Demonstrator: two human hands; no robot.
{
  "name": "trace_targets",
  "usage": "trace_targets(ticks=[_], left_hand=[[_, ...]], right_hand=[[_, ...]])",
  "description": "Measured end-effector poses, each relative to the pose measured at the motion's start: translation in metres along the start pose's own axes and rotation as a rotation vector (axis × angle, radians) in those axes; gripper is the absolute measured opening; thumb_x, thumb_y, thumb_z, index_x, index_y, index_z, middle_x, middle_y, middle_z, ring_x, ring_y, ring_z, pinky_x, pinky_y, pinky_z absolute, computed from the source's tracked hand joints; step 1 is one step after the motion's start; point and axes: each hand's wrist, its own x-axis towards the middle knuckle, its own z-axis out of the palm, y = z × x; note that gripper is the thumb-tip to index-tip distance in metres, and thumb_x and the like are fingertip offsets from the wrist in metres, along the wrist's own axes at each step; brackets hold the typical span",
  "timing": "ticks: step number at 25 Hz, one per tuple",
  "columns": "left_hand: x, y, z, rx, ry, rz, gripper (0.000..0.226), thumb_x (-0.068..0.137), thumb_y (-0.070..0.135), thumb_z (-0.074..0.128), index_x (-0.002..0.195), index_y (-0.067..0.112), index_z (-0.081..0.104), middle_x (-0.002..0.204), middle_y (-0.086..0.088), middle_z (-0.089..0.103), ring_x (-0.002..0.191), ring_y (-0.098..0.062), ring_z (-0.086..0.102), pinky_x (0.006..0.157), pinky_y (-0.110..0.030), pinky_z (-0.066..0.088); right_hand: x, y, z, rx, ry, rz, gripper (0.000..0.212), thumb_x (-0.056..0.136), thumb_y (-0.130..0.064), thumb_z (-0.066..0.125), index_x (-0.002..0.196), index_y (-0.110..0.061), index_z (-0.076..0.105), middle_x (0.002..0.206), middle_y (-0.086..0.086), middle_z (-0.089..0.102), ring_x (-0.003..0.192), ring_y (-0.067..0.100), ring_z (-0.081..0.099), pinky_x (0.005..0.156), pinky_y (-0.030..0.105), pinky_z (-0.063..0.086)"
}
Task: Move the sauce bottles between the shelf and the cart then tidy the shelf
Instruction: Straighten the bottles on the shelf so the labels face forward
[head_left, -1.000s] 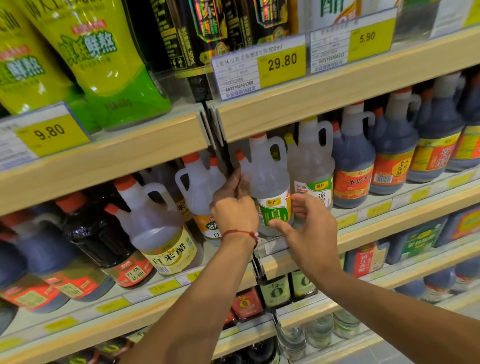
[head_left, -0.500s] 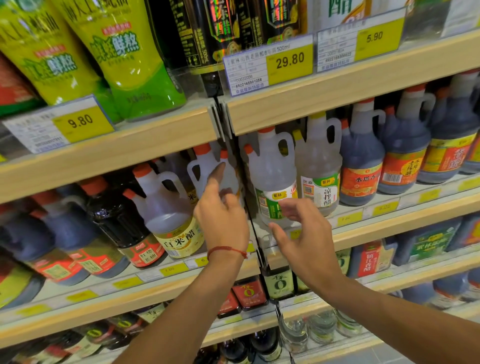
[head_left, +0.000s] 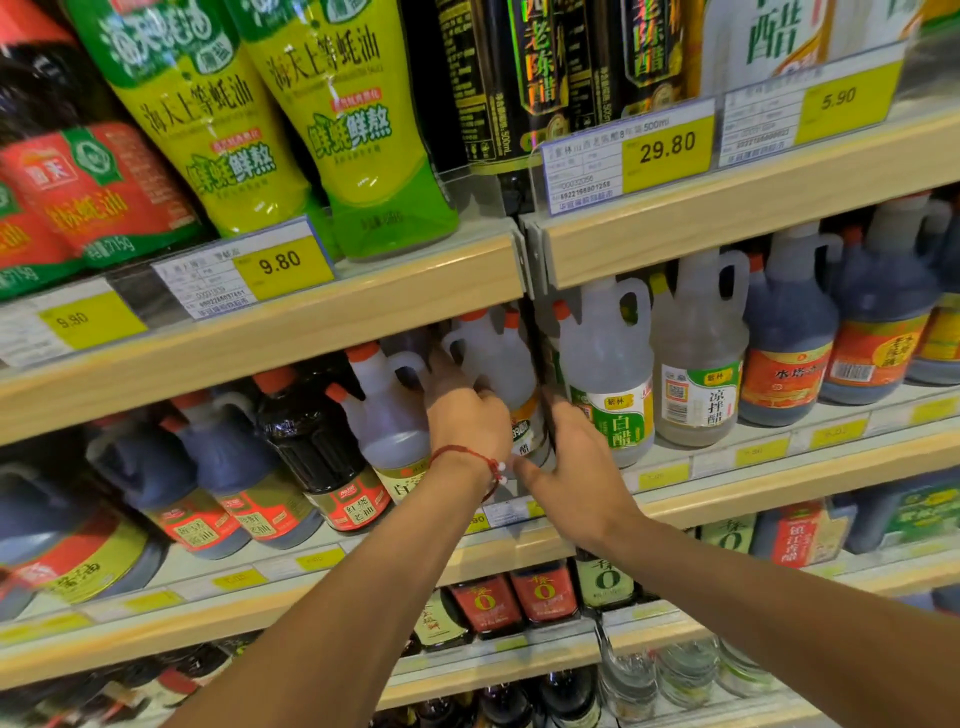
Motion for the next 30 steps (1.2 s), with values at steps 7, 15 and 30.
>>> trace_targets(ticks=[7,15,30], left_hand=[[-0.003,-0.015,-0.005,-0.171,0.162,0.123,0.041,0.092,-0.001,0.053,0.128,0.015,0.063,0.123,-0.011,0.066,0.116,-0.031,0.059,0.089,-0.022,0.043],[-0.006,-0.020,-0.004,-0.296,0.180,0.071,0.044,0.089,-0.005,0.052,0.123,0.017,0.069,0.123,-0.007,0.068,0.122,-0.023,0.057,0.092,-0.013,0.036],[-0.002,-0.022,0.003,-0.198,0.137,0.058,0.035,0.087,0.003,0.054,0.115,0.016,0.072,0.107,-0.015,0.069,0.104,-0.036,0.059,0.086,-0.040,0.053]], right_hand=[[0.005,0.006,0.011,0.035,0.135,0.034,0.072,0.077,-0.026,0.090,0.137,-0.025,0.050,0.128,-0.006,0.063,0.124,0.014,0.058,0.104,0.041,0.054],[-0.018,-0.002,0.010,0.107,0.313,0.066,0.077,0.066,-0.033,0.097,0.132,-0.029,0.058,0.113,-0.024,0.066,0.109,0.002,0.066,0.094,0.033,0.059],[-0.025,-0.009,0.012,0.019,0.463,0.068,0.065,0.065,-0.037,0.095,0.124,-0.023,0.073,0.101,-0.030,0.067,0.096,-0.008,0.066,0.092,0.016,0.056]])
